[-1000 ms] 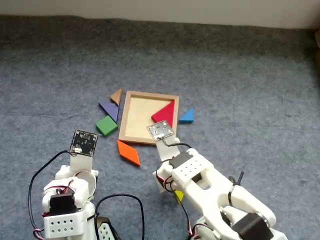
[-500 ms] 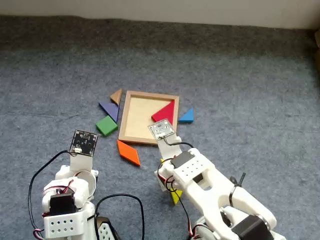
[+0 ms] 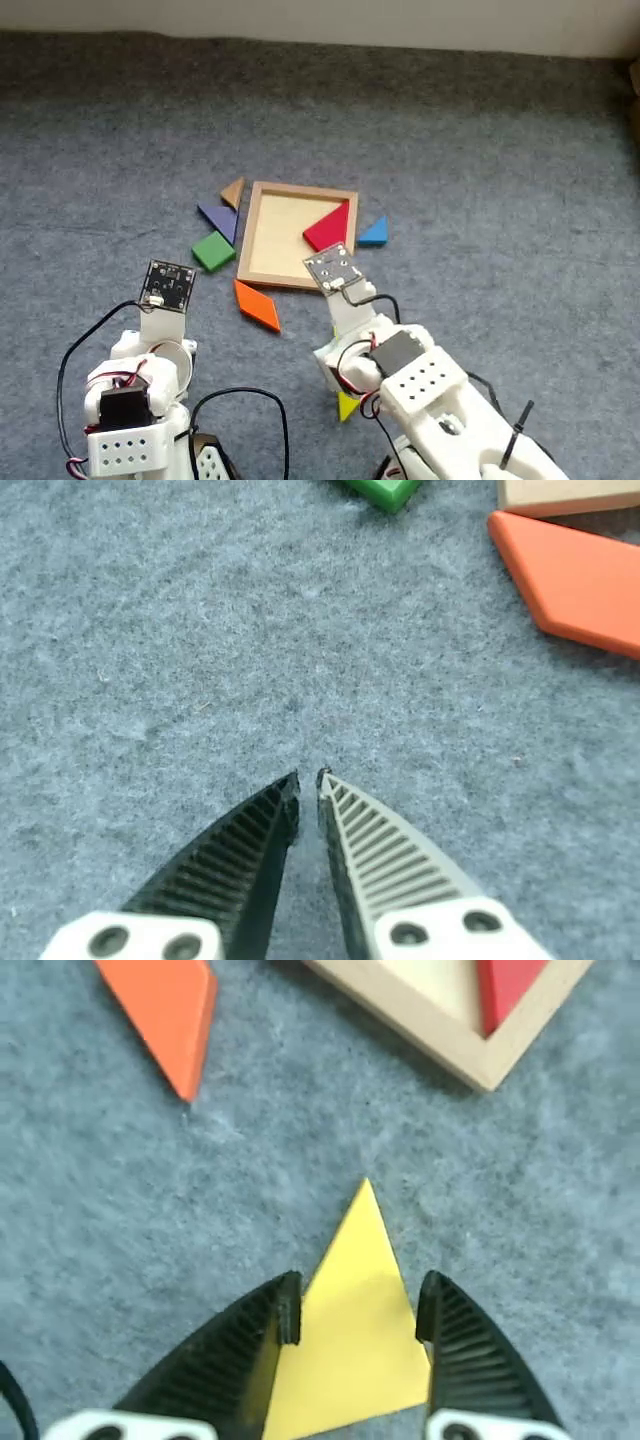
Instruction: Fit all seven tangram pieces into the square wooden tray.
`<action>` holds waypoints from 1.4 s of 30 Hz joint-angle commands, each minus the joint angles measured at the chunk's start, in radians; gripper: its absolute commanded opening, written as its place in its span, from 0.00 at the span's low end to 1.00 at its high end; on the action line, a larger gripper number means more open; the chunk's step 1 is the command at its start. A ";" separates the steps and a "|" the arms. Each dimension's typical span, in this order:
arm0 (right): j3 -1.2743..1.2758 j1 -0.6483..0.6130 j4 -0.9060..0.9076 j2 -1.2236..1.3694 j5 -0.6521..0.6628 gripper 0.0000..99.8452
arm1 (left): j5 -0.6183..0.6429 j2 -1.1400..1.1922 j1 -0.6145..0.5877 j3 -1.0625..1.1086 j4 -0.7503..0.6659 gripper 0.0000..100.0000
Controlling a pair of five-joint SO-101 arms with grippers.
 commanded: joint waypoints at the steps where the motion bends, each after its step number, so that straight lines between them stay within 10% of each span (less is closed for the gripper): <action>1: -0.007 0.064 0.059 -0.042 0.014 0.20 | 0.006 -0.027 0.007 0.019 0.006 0.06; 13: -0.085 -0.012 -0.035 0.148 -0.694 0.33 | 0.006 -0.027 0.007 0.019 0.006 0.06; 42: -0.084 -0.024 -0.114 0.341 -0.496 0.33 | 0.006 -0.027 0.007 0.019 0.006 0.06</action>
